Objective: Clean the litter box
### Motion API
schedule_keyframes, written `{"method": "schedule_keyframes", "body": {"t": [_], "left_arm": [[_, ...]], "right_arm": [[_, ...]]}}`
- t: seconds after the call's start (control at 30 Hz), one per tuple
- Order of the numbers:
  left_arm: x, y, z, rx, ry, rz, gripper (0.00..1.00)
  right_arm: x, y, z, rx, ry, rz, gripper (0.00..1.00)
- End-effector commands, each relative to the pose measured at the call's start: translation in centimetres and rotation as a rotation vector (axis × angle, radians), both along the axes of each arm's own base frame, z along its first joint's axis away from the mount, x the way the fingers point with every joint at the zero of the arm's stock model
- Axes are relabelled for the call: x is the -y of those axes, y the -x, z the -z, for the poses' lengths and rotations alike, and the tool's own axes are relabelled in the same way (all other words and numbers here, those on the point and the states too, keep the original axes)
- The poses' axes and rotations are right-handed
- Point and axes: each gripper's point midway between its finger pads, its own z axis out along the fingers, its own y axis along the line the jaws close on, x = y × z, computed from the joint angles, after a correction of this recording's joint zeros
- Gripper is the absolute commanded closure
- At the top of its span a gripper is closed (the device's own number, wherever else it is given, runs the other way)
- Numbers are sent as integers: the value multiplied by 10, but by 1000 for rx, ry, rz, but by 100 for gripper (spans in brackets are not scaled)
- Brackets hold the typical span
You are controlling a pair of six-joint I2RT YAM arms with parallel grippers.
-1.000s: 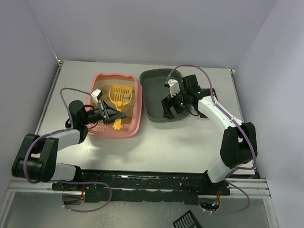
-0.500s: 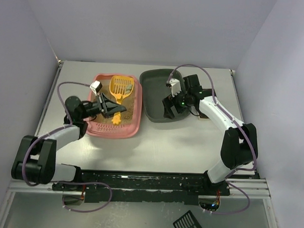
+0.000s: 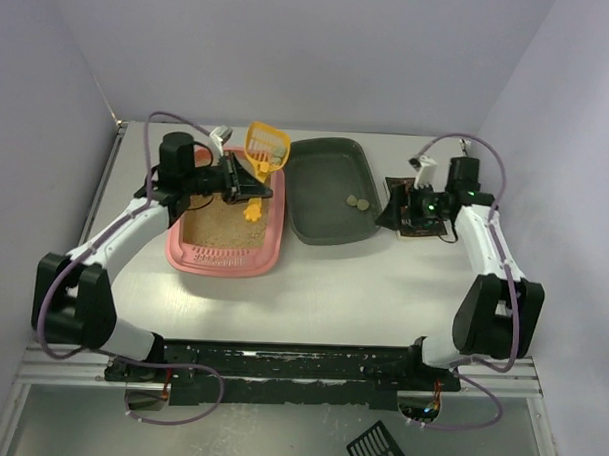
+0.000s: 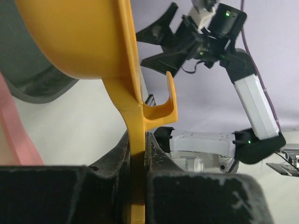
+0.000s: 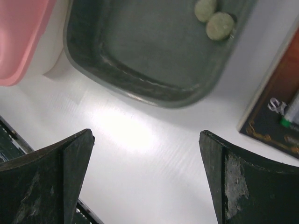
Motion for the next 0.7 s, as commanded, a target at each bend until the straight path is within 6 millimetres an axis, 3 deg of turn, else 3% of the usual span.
{"method": "schedule_keyframes", "body": {"t": [0.0,0.07,0.33,0.5,0.67], "left_arm": [[26,-18,5,6,-83,23,93],[39,-30,7,3,-119,27,93],[72,-74,73,21,-684,-36,93],[92,-77,113,94,-984,-59,93],[93,-66,143,187,-1268,-82,93]], "right_arm": [[24,29,-6,-10,-52,38,3],[30,38,2,-21,-82,77,3],[47,46,22,6,-88,160,3],[49,44,23,12,-90,156,3],[48,43,23,9,-94,149,3]]}}
